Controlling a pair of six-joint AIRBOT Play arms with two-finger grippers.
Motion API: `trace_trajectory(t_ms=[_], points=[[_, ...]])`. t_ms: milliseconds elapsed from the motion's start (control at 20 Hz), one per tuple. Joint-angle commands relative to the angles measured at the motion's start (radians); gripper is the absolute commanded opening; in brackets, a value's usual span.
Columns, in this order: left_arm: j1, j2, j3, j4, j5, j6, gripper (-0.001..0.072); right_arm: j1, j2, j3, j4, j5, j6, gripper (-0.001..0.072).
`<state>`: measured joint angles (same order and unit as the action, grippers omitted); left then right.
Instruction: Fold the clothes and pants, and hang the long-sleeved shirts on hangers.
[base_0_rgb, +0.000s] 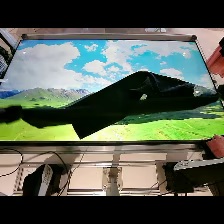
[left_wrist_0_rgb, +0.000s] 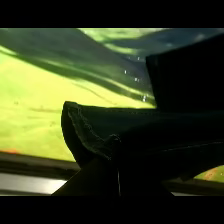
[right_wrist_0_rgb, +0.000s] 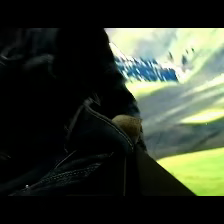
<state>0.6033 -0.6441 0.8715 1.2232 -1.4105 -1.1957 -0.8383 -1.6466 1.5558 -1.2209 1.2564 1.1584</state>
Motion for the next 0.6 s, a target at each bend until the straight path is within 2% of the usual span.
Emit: trace_trajectory(t_ms=[0,200,400,450,500,550], points=[[0.000,0.180,-0.232,0.064,-0.021,0.007,0.0027,-0.048,0.000,-0.072,-0.044,0.017,-0.001,0.0020],[0.000,0.259,-0.357,0.197,-0.037,0.007,0.0028,-0.087,0.000,-0.080,-0.075,0.055,0.000,0.0020],[-0.001,0.247,-0.365,0.311,-0.041,0.007,0.0037,-0.101,0.000,-0.080,-0.121,0.118,0.022,0.0021],[-0.001,0.240,-0.365,0.311,-0.041,0.007,0.0086,-0.103,0.000,-0.080,-0.124,0.128,0.047,0.0045],[-0.001,0.233,-0.365,0.310,-0.042,0.007,0.0328,-0.103,0.000,-0.080,-0.126,0.139,0.069,0.0098],[-0.005,0.231,-0.365,0.310,-0.041,0.007,0.0414,-0.103,0.000,-0.083,-0.126,0.148,0.090,0.0154]])
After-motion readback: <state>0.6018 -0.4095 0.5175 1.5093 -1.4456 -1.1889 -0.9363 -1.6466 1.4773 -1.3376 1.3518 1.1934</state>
